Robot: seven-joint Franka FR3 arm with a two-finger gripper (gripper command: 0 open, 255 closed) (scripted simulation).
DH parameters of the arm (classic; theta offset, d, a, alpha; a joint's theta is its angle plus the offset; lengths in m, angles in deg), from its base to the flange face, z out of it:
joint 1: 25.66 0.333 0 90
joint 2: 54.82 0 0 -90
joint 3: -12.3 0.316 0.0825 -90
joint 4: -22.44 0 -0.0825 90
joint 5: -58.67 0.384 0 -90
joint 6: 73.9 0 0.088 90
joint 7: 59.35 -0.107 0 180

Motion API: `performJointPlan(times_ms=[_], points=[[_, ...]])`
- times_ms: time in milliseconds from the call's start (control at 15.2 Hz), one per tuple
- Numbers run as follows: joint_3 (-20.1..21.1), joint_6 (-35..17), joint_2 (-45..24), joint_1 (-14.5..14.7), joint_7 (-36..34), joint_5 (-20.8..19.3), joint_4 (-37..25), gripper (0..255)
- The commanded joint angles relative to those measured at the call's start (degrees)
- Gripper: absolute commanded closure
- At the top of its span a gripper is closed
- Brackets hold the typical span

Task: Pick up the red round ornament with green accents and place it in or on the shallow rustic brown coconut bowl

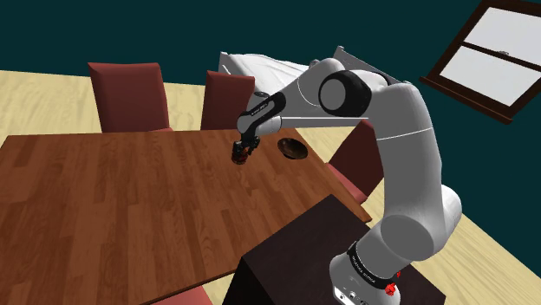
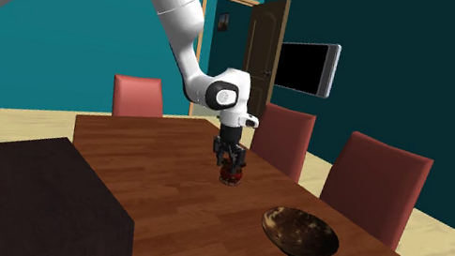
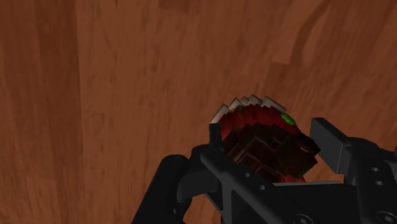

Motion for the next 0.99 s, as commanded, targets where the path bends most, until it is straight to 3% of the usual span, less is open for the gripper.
performJointPlan(times_ms=[0, 924], points=[[0.0, 0.0, -0.1, 0.0, 0.0, 0.0, 0.1, 255], [-0.2, 4.1, 6.2, 0.1, -0.1, -0.2, 2.3, 255]])
